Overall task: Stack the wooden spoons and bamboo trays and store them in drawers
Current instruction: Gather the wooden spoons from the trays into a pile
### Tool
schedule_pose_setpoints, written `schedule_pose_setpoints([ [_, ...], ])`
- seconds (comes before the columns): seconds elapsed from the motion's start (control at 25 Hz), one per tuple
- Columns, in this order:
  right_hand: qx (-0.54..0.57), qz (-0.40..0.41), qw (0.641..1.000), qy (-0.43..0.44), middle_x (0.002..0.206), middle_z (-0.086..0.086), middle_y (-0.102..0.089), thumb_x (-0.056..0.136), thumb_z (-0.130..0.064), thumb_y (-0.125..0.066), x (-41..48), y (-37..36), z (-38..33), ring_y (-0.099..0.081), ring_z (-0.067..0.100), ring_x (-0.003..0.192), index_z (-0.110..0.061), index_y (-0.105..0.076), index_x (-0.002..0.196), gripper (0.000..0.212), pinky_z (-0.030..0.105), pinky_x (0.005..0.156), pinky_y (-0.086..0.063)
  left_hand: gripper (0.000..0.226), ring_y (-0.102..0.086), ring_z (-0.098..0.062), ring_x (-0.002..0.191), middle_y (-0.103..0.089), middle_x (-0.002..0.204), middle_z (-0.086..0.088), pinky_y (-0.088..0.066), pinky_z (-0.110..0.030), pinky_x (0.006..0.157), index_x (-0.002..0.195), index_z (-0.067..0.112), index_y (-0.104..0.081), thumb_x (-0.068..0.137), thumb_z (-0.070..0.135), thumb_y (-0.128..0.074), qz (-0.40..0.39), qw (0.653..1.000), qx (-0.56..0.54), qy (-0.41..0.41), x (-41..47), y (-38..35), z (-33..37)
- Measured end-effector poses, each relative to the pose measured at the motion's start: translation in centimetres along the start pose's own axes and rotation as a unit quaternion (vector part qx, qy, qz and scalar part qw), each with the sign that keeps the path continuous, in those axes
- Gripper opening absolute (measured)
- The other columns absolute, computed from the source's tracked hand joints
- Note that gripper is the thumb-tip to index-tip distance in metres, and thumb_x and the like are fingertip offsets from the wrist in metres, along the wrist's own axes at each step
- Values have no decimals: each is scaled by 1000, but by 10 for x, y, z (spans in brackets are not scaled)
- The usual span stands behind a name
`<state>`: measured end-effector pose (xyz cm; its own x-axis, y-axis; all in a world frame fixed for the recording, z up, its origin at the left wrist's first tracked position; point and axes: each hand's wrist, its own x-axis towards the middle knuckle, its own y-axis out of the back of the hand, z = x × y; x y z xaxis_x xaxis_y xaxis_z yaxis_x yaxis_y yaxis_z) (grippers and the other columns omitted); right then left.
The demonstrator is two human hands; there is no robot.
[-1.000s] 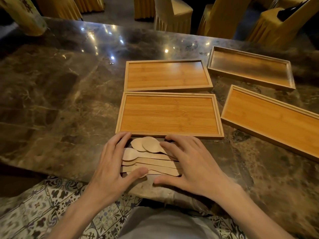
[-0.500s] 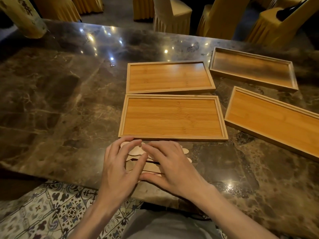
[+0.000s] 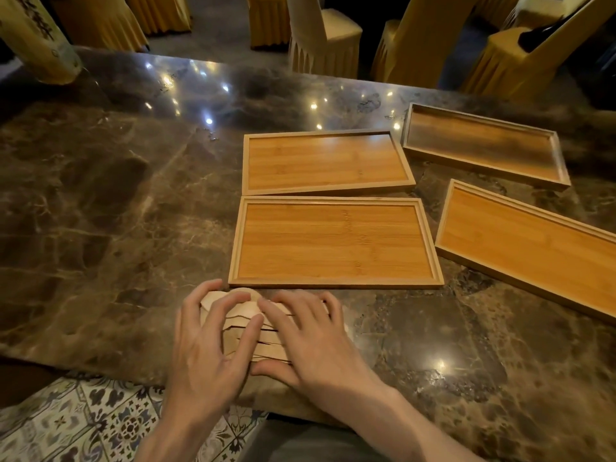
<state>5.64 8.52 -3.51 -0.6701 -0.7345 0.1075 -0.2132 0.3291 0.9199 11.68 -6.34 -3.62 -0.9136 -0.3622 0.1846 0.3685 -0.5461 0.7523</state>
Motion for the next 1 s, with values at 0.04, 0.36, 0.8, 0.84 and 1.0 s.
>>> schedule_pose_setpoints([
  [0.04,4,-8,1000,6,134,9,-47,84,-57,-49,9,-5,-9,-40,27,125,-17,-34,139,70,50,103,-28,40,-31,-6,112,-39,127,2,-31,-33,90,107,29,-61,81,55,-44,11,1000,13,7,3,7,-8],
  [0.36,-61,37,995,74,129,9,-49,85,-51,-50,97,-58,-95,-45,23,114,-5,-32,136,71,34,95,-35,38,-43,-24,115,-49,122,-13,-29,-31,94,107,12,-63,89,38,-42,68,992,92,59,55,74,-92],
  [0.8,-54,36,998,-8,138,9,-40,88,-50,-48,151,-61,-108,-38,24,122,-7,-27,140,71,36,98,-29,38,-46,-23,118,-49,130,-9,-38,-38,96,114,15,-62,91,37,-42,42,996,84,5,112,82,-123],
  [0.84,-58,34,998,-8,140,9,-39,87,-52,-48,151,-57,-108,-36,24,124,-7,-25,141,74,36,100,-27,38,-45,-22,120,-47,133,-8,-38,-38,97,117,16,-61,92,37,-42,42,996,77,6,111,82,-123],
  [1.0,-39,52,998,8,142,10,-39,83,-56,-52,142,-24,-101,-34,25,129,-7,-32,140,77,40,104,-25,39,-39,-17,125,-42,138,-6,-34,-34,100,123,15,-56,94,37,-42,93,994,53,22,114,87,-102],
])
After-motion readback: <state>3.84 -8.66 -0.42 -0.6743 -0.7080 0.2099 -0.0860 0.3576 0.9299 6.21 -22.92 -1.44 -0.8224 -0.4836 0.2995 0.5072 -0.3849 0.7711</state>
